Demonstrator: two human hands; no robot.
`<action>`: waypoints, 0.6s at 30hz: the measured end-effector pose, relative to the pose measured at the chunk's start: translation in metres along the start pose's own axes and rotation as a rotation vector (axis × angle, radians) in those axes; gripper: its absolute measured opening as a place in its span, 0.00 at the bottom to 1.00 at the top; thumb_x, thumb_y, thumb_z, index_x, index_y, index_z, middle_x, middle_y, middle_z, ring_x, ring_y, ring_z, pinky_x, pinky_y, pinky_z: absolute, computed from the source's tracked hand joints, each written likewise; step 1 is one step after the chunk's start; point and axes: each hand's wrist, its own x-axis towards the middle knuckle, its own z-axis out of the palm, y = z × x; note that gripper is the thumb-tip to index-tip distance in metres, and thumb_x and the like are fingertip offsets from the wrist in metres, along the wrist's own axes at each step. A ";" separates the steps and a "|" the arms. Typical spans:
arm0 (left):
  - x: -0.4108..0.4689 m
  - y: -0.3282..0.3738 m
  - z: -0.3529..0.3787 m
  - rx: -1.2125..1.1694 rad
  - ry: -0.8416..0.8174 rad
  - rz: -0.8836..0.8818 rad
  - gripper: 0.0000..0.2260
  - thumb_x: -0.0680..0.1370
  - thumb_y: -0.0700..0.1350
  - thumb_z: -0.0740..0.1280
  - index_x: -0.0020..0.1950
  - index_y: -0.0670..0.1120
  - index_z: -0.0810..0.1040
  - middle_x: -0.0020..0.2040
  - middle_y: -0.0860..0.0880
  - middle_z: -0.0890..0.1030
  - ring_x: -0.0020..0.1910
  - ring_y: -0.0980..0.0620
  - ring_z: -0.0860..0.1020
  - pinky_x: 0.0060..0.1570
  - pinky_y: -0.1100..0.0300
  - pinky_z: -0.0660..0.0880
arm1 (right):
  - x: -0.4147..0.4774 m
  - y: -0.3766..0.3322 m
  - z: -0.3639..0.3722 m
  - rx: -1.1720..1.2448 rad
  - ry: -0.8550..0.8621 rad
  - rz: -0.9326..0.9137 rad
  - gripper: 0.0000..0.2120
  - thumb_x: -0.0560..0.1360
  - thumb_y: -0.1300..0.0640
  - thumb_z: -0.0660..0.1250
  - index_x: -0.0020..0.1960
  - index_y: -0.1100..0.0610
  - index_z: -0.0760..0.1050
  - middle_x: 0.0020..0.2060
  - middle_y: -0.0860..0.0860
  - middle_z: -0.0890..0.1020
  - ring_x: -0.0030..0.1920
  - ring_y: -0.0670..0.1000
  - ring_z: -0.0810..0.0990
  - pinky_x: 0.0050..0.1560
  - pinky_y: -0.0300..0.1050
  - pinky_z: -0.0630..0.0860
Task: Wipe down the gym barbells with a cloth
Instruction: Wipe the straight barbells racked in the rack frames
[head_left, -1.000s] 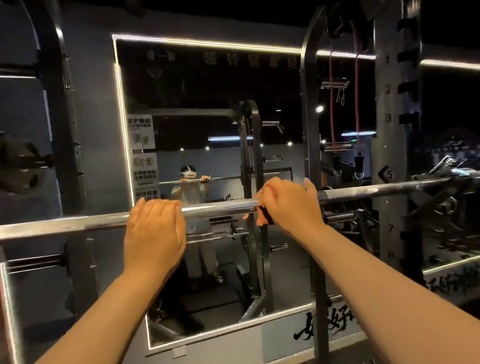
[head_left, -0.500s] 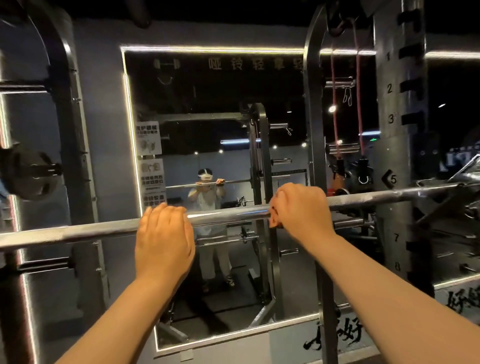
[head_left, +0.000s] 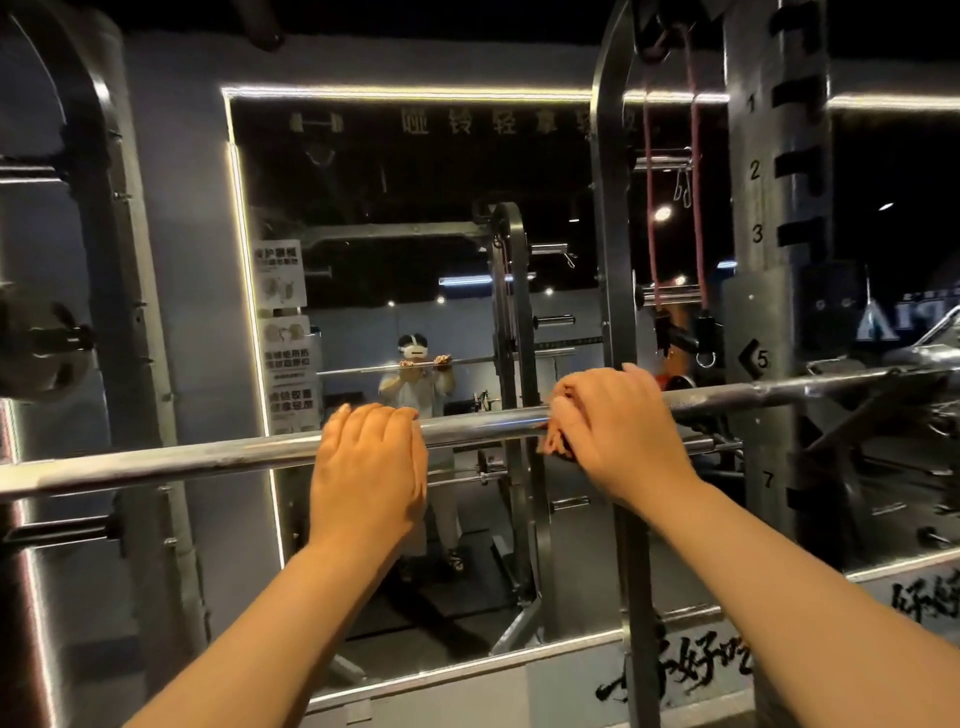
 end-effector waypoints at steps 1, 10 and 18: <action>0.001 0.000 0.000 0.009 -0.006 -0.004 0.15 0.82 0.46 0.58 0.62 0.44 0.80 0.58 0.44 0.83 0.62 0.42 0.79 0.73 0.42 0.67 | 0.000 0.003 -0.002 -0.028 0.028 0.063 0.13 0.83 0.47 0.55 0.48 0.48 0.76 0.39 0.43 0.77 0.43 0.46 0.74 0.61 0.55 0.72; 0.021 0.053 0.005 0.090 -0.141 0.047 0.13 0.82 0.50 0.61 0.66 0.48 0.73 0.64 0.50 0.77 0.67 0.48 0.73 0.74 0.52 0.62 | -0.008 -0.005 0.006 0.119 -0.018 0.095 0.10 0.85 0.51 0.56 0.54 0.51 0.76 0.48 0.46 0.78 0.53 0.49 0.75 0.60 0.48 0.75; 0.031 0.094 0.017 0.109 -0.116 0.042 0.13 0.84 0.51 0.56 0.65 0.49 0.74 0.63 0.50 0.78 0.67 0.49 0.73 0.71 0.52 0.64 | 0.023 -0.003 -0.016 -0.178 -0.231 0.067 0.13 0.85 0.52 0.54 0.54 0.51 0.77 0.46 0.47 0.79 0.47 0.51 0.78 0.61 0.55 0.72</action>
